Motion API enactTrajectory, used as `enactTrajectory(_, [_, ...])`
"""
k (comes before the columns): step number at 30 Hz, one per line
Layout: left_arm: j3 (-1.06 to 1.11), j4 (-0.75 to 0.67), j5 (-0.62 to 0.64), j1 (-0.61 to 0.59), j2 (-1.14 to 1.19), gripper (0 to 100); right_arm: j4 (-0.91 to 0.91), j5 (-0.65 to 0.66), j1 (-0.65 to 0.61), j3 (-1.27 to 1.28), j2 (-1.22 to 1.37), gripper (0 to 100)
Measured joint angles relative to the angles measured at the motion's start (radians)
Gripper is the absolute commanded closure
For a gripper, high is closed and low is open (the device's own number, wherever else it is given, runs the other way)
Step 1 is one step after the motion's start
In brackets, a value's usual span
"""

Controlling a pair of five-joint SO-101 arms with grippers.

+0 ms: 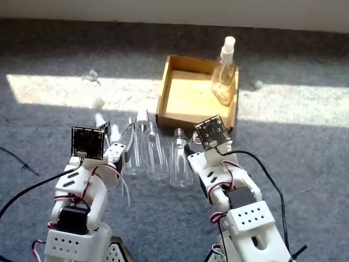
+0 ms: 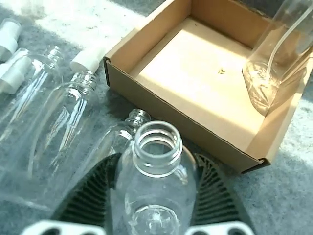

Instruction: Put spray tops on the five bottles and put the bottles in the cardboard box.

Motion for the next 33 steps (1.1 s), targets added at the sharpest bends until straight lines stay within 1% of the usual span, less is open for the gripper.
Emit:
enactTrajectory(3, [0.000,0.000,0.000,0.000,0.000,80,0.003,0.000,0.057,0.000,0.000,99.5])
enactTrajectory(5, [0.000,0.000,0.000,0.000,0.000,80,0.040,-0.002,0.103,-0.011,-0.002,99.5])
enactTrajectory(8, [0.000,0.000,0.000,0.000,0.000,80,0.124,-0.002,0.169,-0.081,-0.005,99.5])
enactTrajectory(12, [0.000,0.000,0.000,0.000,0.000,80,0.282,0.003,0.264,-0.218,-0.037,99.5])
enactTrajectory(14, [0.000,0.000,0.000,0.000,0.000,80,0.334,0.040,0.331,-0.284,-0.043,99.5])
enactTrajectory(17, [0.000,0.000,0.000,0.000,0.000,80,0.354,0.104,0.465,-0.359,-0.041,99.5])
enactTrajectory(19, [0.000,0.000,0.000,0.000,0.000,80,0.354,0.126,0.560,-0.390,-0.023,99.5])
enactTrajectory(21, [0.000,0.000,0.000,0.000,0.000,80,0.354,0.133,0.611,-0.402,-0.008,99.5])
enactTrajectory(24, [0.000,0.000,-0.008,0.000,0.000,80,0.354,0.130,0.586,-0.404,-0.006,99.5])
enactTrajectory(27, [-0.021,0.044,-0.064,-0.003,0.002,80,0.354,0.100,0.482,-0.404,-0.017,99.5])
enactTrajectory(29, [-0.097,0.118,-0.072,-0.055,0.026,80,0.354,0.087,0.385,-0.399,-0.031,99.5])
enactTrajectory(31, [-0.190,0.181,-0.074,-0.138,0.095,80,0.333,0.081,0.299,-0.364,-0.048,99.5])
enactTrajectory(33, [-0.287,0.215,-0.074,-0.207,0.224,80,0.276,0.081,0.261,-0.301,-0.061,99.5])
